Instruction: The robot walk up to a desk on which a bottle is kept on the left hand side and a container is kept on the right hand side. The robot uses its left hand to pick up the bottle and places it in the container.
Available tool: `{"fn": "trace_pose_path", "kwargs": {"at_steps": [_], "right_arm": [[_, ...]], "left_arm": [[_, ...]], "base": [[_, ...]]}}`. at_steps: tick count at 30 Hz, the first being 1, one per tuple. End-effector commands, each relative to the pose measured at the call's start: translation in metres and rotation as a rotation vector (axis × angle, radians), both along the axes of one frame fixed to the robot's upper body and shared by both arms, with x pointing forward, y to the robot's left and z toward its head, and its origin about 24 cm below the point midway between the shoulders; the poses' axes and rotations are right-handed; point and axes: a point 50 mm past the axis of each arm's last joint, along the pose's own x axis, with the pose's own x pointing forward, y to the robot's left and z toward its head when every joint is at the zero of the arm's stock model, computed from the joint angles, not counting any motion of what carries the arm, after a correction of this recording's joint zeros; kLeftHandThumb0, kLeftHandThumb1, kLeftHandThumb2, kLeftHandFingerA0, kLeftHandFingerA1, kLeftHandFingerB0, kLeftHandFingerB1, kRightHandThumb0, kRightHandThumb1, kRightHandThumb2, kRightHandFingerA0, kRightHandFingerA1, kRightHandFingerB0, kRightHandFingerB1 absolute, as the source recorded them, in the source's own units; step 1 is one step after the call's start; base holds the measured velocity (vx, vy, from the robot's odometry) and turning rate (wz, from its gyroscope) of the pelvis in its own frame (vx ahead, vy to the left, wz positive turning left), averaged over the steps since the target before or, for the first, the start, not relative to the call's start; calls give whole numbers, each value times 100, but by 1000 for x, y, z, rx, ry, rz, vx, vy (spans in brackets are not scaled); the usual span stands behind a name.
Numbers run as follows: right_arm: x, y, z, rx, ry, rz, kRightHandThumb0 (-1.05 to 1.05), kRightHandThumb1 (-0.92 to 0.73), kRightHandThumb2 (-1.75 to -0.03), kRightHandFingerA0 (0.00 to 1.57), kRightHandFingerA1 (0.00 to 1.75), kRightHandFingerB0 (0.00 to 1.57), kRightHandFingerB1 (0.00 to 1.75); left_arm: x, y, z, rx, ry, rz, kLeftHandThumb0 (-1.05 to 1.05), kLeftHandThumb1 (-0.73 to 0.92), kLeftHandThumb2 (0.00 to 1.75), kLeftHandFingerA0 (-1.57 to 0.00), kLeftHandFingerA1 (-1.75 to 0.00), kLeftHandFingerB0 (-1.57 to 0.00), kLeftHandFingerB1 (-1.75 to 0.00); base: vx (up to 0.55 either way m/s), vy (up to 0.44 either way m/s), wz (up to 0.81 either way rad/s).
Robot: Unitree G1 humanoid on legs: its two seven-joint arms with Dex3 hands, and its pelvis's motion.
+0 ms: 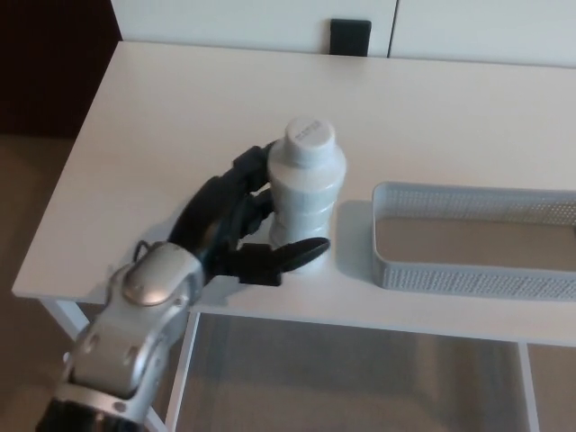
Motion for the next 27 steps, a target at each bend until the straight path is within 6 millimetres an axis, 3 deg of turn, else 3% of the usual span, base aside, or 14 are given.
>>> {"fn": "trace_pose_path", "kwargs": {"at_steps": [1, 2, 4, 5, 6, 7, 8, 10, 12, 18, 21, 22, 23, 27], "right_arm": [[1, -3, 5, -20, -14, 7, 5, -42, -59, 35, 46, 35, 36], [1, -3, 6, -20, -16, 14, 1, -30, -84, 26, 58, 21, 53], [1, 0, 7, -3, -30, 26, 3, -45, -57, 33, 47, 31, 35], [1, 1, 7, 6, -34, 24, 1, -28, -82, 27, 58, 21, 53], [2, 3, 7, 13, -39, 22, 0, -29, -83, 28, 59, 21, 54], [2, 7, 8, 11, -45, 25, -3, -27, -82, 30, 59, 20, 53], [2, 8, 9, 7, -47, 30, -3, -27, -82, 30, 59, 20, 53], [3, 11, 15, 17, -76, 26, 1, -25, -80, 30, 60, 20, 53], [4, 10, 17, 25, -91, 21, -1, -41, -55, 44, 49, 34, 36], [3, 6, 21, 23, -113, 24, -5, -41, -52, 38, 48, 37, 38], [3, 6, 16, 17, -100, 20, -1, -44, -54, 39, 48, 36, 38], [3, 7, 15, 18, -103, 31, -1, -27, -81, 27, 58, 24, 55], [4, 8, 16, 18, -105, 37, -2, -44, -54, 35, 47, 38, 37], [10, 10, 20, 8, -112, 48, -3, -43, -54, 39, 48, 37, 37]], "left_arm": [[7, -17, -2, 135, 43, 56, -55, 39, 71, 0, -12, 0, -10], [11, -22, -3, 168, 57, 97, -53, 40, 74, 0, -19, 0, -18], [23, -33, -3, 204, 95, 191, -46, 39, 74, 0, -25, 0, -22], [27, -35, -3, 209, 115, 225, -22, 51, 97, -1, -46, 0, -47], [32, -37, -2, 224, 127, 252, -35, 55, 69, -38, -45, -6, -25], [40, -38, -1, 253, 137, 284, -22, 75, 64, -88, -52, -30, -33], [43, -38, -1, 264, 138, 293, -22, 75, 64, -88, -52, -30, -33], [58, -35, 3, 341, 76, 301, -17, 78, 64, -113, -73, -72, -48], [63, -34, 5, 365, 57, 307, -14, 75, 62, -105, -82, -78, -53], [74, -30, 10, 435, 1, 333, -28, 71, 62, -110, -87, -64, -61], [74, -22, 6, 420, 19, 341, -32, 77, 63, -116, -80, -64, -55], [74, -20, 5, 418, 20, 349, -31, 79, 63, -115, -87, -65, -55], [74, -17, 5, 398, 22, 355, -27, 80, 63, -113, -103, -65, -103], [77, -4, 12, 331, -9, 394, -25, 80, 64, -97, -104, -69, -58]], "base": [[0, 0, 0], [0, 0, 0], [0, 0, 0], [0, 0, 0], [0, 0, 0], [0, 0, 0], [0, 0, 0], [0, 0, 0], [0, 0, 0], [0, 0, 0], [0, 0, 0], [0, 0, 0], [0, 0, 0], [0, 0, 0]]}}
